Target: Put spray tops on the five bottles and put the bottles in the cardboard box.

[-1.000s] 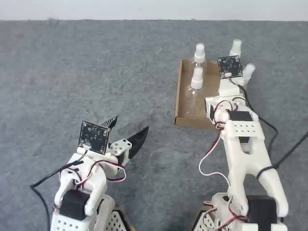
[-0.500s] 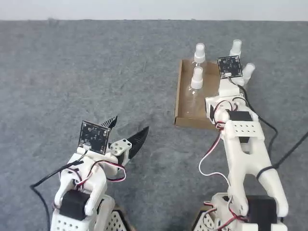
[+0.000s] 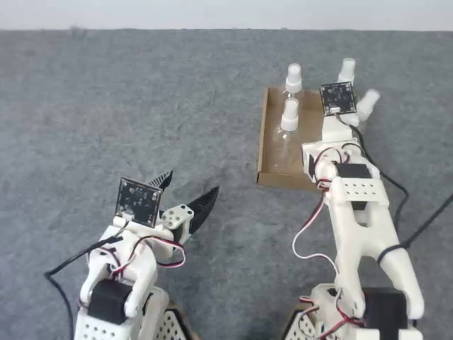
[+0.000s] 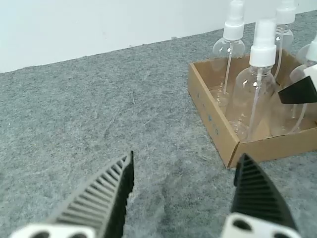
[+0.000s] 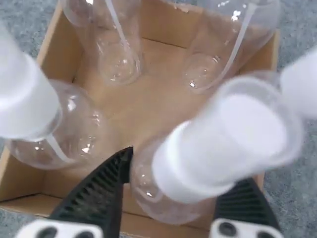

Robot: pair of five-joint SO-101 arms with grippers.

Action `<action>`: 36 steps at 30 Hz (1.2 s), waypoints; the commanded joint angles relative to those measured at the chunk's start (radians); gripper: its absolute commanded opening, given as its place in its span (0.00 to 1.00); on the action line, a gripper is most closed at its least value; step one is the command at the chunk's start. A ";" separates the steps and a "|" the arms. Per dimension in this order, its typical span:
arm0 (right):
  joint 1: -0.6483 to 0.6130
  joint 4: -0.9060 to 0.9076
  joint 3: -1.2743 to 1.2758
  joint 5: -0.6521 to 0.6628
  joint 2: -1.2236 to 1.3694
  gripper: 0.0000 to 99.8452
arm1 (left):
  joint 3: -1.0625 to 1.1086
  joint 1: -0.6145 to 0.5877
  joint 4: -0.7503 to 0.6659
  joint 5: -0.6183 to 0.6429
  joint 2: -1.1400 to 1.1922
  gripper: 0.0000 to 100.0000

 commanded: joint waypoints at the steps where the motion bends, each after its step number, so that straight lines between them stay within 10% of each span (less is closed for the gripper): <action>1: 0.002 -0.019 -0.015 -0.005 -0.019 0.24 | -0.007 -0.005 -0.029 -0.005 -0.023 0.30; 36: 0.008 0.400 -0.158 0.003 -0.565 0.24 | -0.007 -0.006 -0.029 -0.002 -0.023 0.30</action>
